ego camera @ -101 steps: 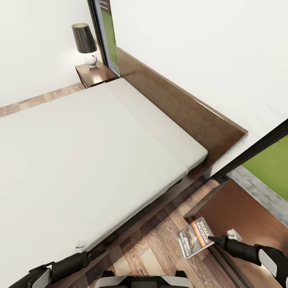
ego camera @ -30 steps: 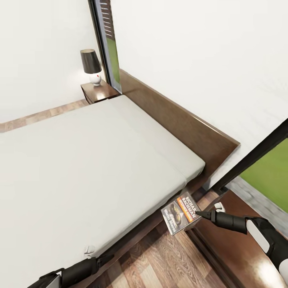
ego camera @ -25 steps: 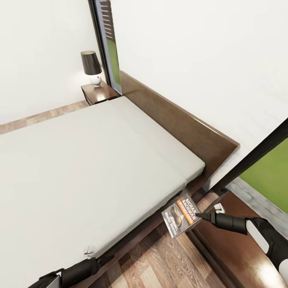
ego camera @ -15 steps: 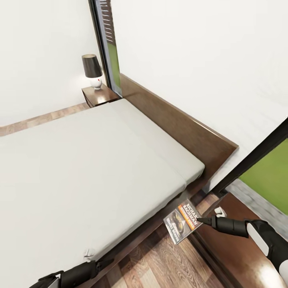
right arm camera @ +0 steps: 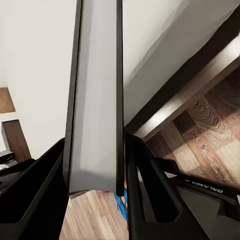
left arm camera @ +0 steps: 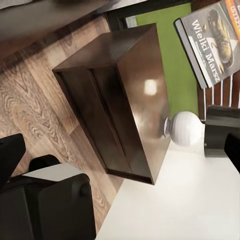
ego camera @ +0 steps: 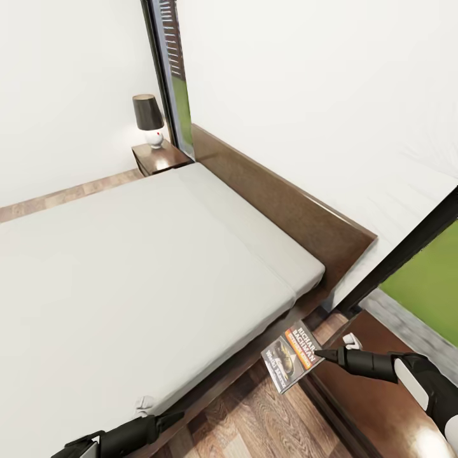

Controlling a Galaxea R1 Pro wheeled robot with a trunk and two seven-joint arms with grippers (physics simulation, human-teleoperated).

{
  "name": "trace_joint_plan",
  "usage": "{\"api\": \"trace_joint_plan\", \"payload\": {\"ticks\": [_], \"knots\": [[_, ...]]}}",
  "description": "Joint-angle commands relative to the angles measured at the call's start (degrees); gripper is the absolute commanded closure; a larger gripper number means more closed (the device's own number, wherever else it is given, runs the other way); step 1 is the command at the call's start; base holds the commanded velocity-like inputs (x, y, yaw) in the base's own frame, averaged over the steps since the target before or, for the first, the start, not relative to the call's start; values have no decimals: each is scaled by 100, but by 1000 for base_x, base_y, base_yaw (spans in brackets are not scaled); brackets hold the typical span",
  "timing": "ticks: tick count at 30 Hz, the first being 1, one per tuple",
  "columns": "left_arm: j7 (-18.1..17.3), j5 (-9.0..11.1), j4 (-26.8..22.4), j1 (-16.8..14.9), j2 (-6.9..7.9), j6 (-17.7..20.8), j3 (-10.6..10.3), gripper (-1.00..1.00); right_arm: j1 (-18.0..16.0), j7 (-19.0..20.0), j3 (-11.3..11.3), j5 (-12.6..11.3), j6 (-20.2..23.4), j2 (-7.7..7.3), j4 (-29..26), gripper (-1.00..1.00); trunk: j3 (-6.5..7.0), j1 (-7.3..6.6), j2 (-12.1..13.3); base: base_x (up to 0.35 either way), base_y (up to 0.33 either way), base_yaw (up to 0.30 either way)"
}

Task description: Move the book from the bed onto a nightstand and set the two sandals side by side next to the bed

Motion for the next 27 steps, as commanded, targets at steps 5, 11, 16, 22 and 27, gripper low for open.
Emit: {"api": "trace_joint_plan", "payload": {"ticks": [5,11,16,22,27], "knots": [[-15,55,-1,-3,-8,34,-41,-100,-4,-7,24,-38,31,-7,8,100,41,2,-6,0,0,0],[-15,59,-1,-3,-19,34,-42,-100,-4,-8,24,-43,31,-7,10,100,98,2,-6,0,0,0],[-15,58,-1,-3,-23,34,-44,-100,-4,0,24,-65,31,-8,10,100,145,2,-6,0,0,0],[-15,58,-1,-3,-23,34,-44,-100,-4,-6,24,-46,31,-7,10,100,202,2,-6,0,0,0],[-15,59,-1,-3,-23,34,-44,-100,-4,-8,24,-38,31,-7,10,100,250,2,-6,0,0,0]]}}
